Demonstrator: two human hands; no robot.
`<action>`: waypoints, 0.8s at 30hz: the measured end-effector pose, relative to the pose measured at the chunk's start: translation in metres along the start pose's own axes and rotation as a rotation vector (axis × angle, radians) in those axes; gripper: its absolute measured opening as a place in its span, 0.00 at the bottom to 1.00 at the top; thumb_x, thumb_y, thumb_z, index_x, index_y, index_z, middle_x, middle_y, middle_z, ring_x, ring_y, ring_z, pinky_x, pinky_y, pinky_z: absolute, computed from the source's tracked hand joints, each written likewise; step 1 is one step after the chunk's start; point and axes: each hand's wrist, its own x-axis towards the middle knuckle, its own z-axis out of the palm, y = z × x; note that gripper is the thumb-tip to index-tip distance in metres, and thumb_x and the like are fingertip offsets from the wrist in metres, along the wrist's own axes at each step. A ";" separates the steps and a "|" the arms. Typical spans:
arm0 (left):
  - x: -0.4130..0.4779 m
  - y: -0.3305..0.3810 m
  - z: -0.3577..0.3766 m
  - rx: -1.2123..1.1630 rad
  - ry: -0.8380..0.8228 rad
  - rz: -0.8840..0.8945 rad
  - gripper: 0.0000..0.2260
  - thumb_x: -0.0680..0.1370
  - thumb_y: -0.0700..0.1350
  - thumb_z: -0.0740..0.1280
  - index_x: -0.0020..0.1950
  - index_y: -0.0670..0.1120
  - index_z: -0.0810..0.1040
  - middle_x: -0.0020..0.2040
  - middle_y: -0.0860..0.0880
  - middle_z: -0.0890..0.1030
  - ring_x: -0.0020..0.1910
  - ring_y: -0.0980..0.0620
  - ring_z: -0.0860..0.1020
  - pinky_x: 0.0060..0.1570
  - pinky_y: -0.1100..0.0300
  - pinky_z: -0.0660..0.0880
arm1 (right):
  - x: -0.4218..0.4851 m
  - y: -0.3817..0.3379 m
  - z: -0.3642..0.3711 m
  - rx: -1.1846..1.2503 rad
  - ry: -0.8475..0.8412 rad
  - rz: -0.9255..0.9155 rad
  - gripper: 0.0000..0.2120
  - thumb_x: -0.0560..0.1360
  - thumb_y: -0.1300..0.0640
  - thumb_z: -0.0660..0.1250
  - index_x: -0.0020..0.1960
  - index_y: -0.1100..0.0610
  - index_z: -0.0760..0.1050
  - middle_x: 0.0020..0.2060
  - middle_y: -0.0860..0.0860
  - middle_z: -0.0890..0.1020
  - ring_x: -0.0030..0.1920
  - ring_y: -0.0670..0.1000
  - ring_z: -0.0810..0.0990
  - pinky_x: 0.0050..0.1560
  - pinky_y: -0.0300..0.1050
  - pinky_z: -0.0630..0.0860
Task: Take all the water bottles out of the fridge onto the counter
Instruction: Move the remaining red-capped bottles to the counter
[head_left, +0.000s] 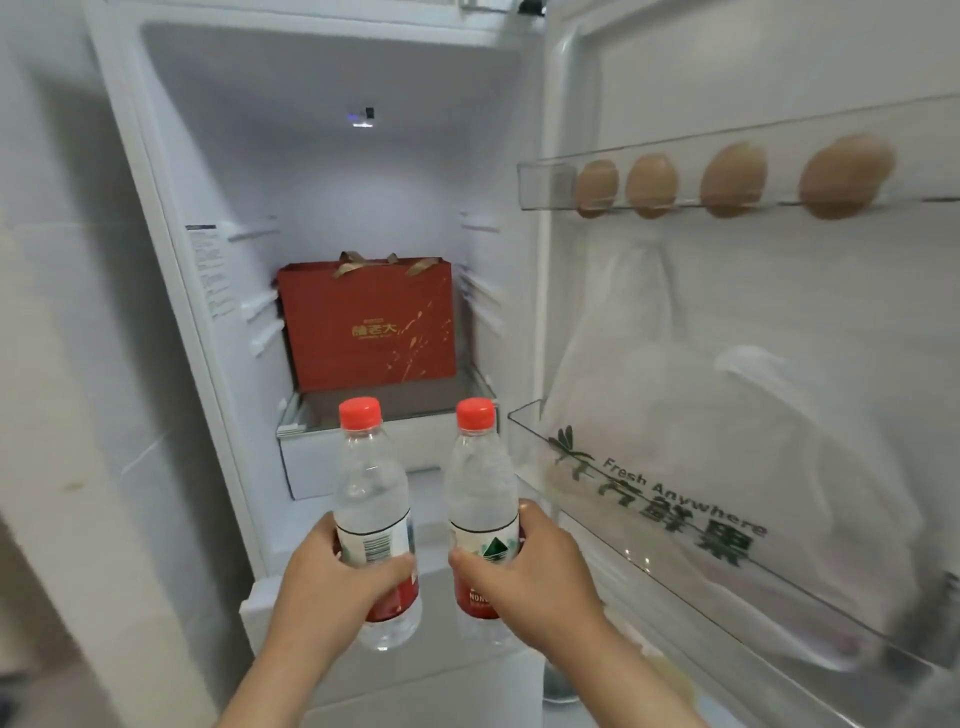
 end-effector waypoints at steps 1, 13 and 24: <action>-0.016 0.005 0.002 0.001 -0.014 0.007 0.20 0.64 0.38 0.80 0.49 0.52 0.77 0.44 0.51 0.85 0.44 0.53 0.82 0.39 0.59 0.75 | -0.015 0.002 -0.010 -0.001 -0.007 0.010 0.19 0.61 0.41 0.73 0.49 0.43 0.73 0.41 0.41 0.83 0.43 0.39 0.81 0.47 0.44 0.81; -0.143 0.089 0.051 -0.090 -0.445 0.199 0.20 0.56 0.45 0.77 0.45 0.59 0.83 0.42 0.60 0.87 0.40 0.61 0.84 0.42 0.56 0.77 | -0.160 0.017 -0.131 0.003 0.277 0.080 0.19 0.58 0.44 0.74 0.48 0.45 0.77 0.40 0.40 0.84 0.40 0.40 0.82 0.45 0.46 0.81; -0.277 0.167 0.186 -0.219 -0.965 0.381 0.24 0.52 0.47 0.78 0.47 0.54 0.81 0.42 0.58 0.87 0.38 0.62 0.84 0.36 0.64 0.78 | -0.327 0.052 -0.281 -0.083 0.797 0.226 0.22 0.60 0.40 0.75 0.52 0.42 0.77 0.43 0.39 0.84 0.44 0.41 0.83 0.46 0.48 0.82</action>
